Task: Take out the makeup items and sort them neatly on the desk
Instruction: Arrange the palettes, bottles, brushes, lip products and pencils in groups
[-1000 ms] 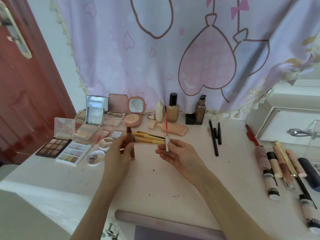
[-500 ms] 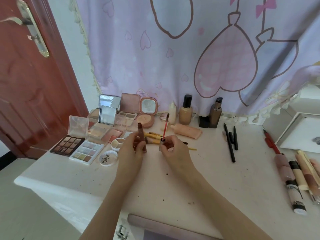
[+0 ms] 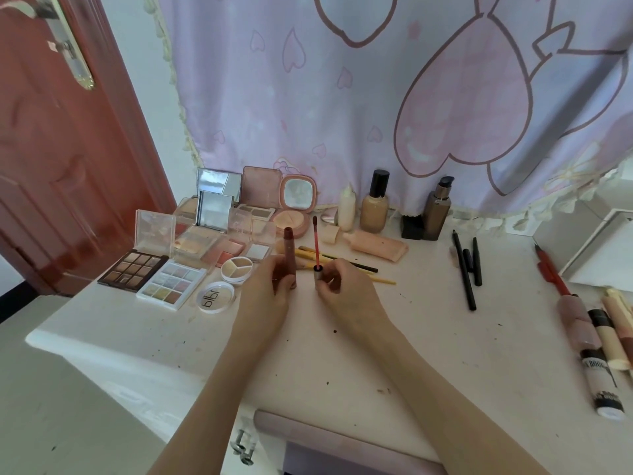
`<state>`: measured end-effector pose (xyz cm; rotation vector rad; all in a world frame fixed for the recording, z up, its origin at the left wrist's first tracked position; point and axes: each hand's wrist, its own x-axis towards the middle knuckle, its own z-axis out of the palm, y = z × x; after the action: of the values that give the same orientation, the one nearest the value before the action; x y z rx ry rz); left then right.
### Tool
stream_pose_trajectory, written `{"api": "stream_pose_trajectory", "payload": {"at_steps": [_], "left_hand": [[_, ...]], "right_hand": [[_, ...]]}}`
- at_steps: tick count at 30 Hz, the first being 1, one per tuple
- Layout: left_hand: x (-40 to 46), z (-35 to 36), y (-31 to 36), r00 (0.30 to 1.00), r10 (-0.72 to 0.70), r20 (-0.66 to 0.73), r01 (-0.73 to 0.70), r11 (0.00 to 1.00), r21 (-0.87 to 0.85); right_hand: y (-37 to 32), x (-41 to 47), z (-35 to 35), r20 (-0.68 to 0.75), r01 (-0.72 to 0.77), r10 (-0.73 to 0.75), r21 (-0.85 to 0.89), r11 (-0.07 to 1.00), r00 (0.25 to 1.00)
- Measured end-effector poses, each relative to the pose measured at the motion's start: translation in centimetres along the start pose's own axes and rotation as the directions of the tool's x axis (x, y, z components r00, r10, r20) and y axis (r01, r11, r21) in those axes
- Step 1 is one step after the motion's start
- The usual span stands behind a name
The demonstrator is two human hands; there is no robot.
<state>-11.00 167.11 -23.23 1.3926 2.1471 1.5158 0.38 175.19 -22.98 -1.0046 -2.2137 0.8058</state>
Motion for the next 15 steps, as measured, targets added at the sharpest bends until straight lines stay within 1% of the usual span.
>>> {"api": "stream_pose_trajectory", "payload": {"at_steps": [11, 15], "left_hand": [[-0.06, 0.15, -0.01, 0.999, -0.039, -0.008, 0.039, 0.999, 0.0], [-0.09, 0.11, -0.15, 0.999, -0.048, -0.012, 0.048, 0.999, -0.013]], "right_hand": [[-0.25, 0.17, 0.29, -0.011, 0.0, 0.0, -0.014, 1.0, 1.0], [-0.22, 0.35, 0.59, 0.012, -0.012, 0.013, -0.037, 0.999, 1.0]]}}
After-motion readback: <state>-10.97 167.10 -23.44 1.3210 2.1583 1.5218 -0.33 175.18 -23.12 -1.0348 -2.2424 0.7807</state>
